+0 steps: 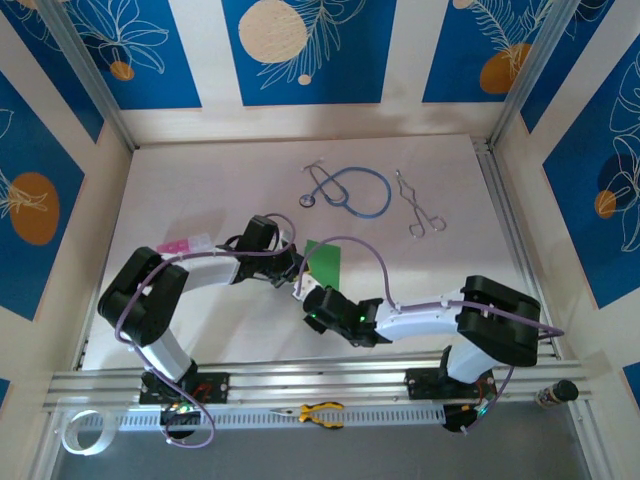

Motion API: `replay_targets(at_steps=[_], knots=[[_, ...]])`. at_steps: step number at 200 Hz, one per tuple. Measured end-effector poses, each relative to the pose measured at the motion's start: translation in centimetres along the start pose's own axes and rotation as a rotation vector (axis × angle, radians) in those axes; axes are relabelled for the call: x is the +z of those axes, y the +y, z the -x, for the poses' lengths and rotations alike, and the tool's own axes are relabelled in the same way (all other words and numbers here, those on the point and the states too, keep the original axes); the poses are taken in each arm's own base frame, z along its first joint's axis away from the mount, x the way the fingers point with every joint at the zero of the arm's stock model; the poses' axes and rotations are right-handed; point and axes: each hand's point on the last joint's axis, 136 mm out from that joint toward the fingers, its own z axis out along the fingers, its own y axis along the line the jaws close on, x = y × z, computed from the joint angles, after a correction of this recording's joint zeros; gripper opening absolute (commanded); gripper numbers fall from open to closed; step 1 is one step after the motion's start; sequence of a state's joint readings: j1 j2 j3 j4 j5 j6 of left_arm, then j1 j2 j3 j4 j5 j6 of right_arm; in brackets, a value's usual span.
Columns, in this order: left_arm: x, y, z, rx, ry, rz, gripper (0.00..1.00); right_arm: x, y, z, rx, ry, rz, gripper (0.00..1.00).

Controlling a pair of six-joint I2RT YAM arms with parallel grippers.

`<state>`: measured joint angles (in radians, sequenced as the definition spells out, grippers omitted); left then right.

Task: Fold a paper plane with a square sheet of paper (pick it up from the middle)
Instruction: Third fold the triangle at the center of the table.

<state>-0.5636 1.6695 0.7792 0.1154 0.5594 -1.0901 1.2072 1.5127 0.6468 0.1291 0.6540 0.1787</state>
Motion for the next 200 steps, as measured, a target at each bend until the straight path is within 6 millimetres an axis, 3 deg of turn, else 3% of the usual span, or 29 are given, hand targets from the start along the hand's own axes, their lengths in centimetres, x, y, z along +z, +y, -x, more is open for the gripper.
replay_targets(at_steps=[18,32,59,91,147,174,200], knots=[[0.0,0.2,0.1,-0.002,-0.005,0.007,0.1,-0.1,-0.3,0.1,0.016,-0.002,0.001,0.04],[0.0,0.2,0.1,0.004,-0.008,0.011,0.22,-0.1,-0.6,0.0,0.024,-0.001,0.002,0.03],[-0.3,0.3,0.3,0.026,-0.019,0.041,0.38,-0.3,-0.8,-0.2,0.058,0.005,0.048,0.03],[-2.2,-0.3,0.9,0.083,-0.071,0.09,0.45,-0.8,-1.2,0.4,0.179,-0.005,0.188,0.03],[-4.9,-4.3,3.0,0.227,-0.141,0.095,0.38,-1.4,-1.6,0.7,0.363,0.002,0.431,0.02],[-4.0,-6.0,4.1,0.282,-0.116,0.076,0.32,-1.5,-1.2,0.9,0.397,0.003,0.506,0.02],[-2.0,-6.1,4.9,0.308,-0.063,0.076,0.25,-1.5,-0.8,1.0,0.413,0.008,0.544,0.02]])
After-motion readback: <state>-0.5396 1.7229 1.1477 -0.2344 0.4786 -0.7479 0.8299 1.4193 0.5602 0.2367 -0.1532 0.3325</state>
